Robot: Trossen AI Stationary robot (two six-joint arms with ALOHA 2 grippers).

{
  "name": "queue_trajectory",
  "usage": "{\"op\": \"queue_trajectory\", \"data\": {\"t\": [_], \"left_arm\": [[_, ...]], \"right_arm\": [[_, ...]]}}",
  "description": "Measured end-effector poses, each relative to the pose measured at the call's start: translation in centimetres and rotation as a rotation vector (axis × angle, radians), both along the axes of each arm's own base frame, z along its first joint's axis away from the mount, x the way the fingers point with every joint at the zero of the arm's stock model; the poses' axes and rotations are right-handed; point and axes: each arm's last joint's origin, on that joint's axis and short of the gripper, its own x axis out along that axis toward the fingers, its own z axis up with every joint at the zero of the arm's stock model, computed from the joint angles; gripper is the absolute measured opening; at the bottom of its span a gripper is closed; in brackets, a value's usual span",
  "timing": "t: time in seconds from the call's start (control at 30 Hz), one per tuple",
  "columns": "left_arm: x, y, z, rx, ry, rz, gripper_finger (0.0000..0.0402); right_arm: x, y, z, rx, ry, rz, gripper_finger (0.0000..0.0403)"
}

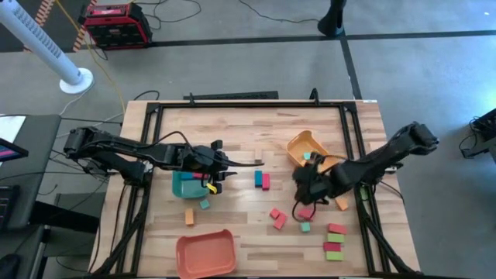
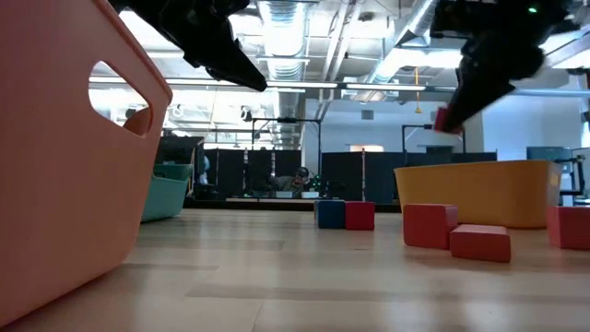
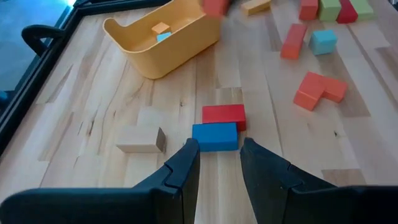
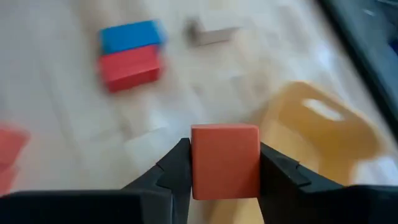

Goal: Sort blocks by size
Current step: Put the right orange cube block into the yellow bin

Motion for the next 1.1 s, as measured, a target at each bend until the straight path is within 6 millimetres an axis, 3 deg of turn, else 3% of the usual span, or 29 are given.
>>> {"op": "queue_trajectory", "data": {"t": [0.2, 0.4, 0.83, 1.1], "left_arm": [[-0.2, -0.4, -1.1, -0.004, -0.016, -0.014, 0.0110], [-0.7, -0.5, -3.1, -0.017, -0.050, -0.011, 0.0110], [-0.9, -1.2, -3.5, -0.021, -0.077, -0.041, 0.0110], [-1.0, -2.4, -3.5, -0.007, -0.071, -0.092, 0.0110]], "right_arm": [[-1.9, -3.7, 1.8, 0.006, -0.033, -0.227, 0.0186], [-2.7, -6.3, 2.1, 0.033, 0.000, -0.368, 0.0169], [-2.0, -9.9, -0.8, 0.115, 0.214, -0.503, 0.0182], [-2.5, -10.7, -2.8, 0.190, 0.215, -0.510, 0.0169]]}}
